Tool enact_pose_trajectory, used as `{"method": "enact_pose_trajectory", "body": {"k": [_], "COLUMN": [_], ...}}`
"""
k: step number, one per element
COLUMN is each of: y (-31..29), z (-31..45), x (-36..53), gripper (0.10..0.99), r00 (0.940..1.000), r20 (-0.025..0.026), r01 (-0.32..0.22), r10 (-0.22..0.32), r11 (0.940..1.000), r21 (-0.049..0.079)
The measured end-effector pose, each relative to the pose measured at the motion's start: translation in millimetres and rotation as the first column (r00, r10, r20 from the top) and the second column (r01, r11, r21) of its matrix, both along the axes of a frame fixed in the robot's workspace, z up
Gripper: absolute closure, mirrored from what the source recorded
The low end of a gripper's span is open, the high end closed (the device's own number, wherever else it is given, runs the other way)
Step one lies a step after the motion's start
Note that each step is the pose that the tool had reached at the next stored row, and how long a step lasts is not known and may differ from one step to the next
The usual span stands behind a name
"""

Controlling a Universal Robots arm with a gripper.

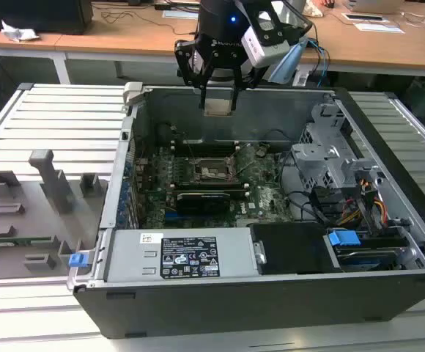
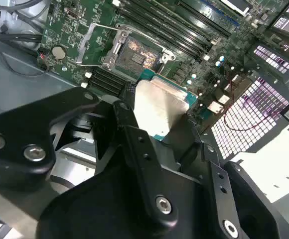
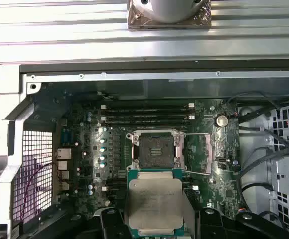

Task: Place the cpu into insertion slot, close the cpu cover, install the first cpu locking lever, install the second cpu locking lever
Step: 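Place the cpu into insertion slot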

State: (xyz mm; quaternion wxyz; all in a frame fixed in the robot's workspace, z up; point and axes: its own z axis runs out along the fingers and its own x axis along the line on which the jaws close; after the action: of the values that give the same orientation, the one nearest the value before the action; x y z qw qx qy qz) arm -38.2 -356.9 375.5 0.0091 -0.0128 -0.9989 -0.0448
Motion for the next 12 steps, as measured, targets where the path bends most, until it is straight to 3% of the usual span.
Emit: {"method": "enact_pose_trajectory", "body": {"k": [12], "y": [0.0], "z": [-0.1], "x": [0.0], "gripper": [0.561], "r00": [0.9983], "r20": [-0.0001], "r01": [0.058], "r10": [-0.058], "r11": [0.9983], "r21": [0.000]}}
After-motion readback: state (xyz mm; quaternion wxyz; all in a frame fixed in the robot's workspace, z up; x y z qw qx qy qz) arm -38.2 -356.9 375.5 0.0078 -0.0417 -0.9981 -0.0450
